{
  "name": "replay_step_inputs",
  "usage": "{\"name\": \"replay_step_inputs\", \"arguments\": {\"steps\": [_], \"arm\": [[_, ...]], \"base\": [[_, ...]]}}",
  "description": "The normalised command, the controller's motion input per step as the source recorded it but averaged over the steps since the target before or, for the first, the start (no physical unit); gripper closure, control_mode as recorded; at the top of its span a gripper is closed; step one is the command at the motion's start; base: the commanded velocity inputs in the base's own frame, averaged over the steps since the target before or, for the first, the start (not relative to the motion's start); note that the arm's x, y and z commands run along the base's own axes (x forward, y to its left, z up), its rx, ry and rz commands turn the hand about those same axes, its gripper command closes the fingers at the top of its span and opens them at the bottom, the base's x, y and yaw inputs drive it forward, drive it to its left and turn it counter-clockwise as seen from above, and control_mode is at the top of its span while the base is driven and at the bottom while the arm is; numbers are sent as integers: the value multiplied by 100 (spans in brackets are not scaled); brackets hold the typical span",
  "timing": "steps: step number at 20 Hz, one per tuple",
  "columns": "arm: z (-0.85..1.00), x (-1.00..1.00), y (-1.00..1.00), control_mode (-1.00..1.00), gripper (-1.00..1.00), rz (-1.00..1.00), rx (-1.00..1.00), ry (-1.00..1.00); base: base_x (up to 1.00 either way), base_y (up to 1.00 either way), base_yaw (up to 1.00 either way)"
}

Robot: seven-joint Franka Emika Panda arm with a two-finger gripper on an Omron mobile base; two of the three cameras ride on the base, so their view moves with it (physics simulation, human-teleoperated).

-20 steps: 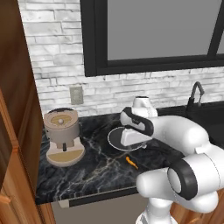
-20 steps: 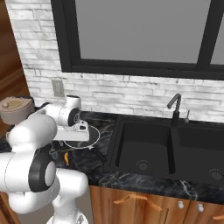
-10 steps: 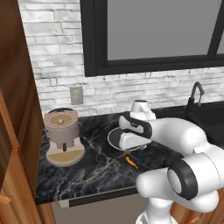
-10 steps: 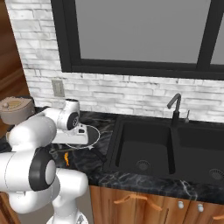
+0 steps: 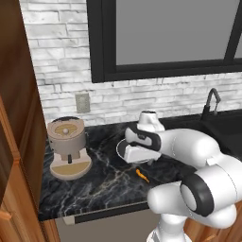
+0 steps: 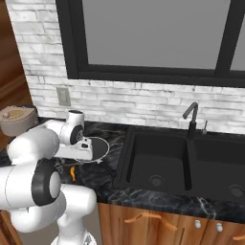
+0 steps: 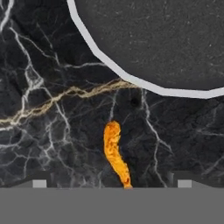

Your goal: Retrieve the pan from the cabinet, then place the raw meat into the pan to avoid contamination.

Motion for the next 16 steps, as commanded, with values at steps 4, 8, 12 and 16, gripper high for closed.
{"name": "replay_step_inputs", "arguments": {"steps": [4, 8, 12, 16], "arm": [[-26, 0, 0, -100, -100, -3, 0, 0], [-25, 0, 2, -100, -100, 0, 0, 0], [-29, 0, 2, -100, -100, 0, 0, 0], [-32, 0, 10, -100, -100, 0, 0, 0]], "base": [[0, 0, 0], [0, 0, 0], [0, 0, 0], [0, 0, 0]]}}
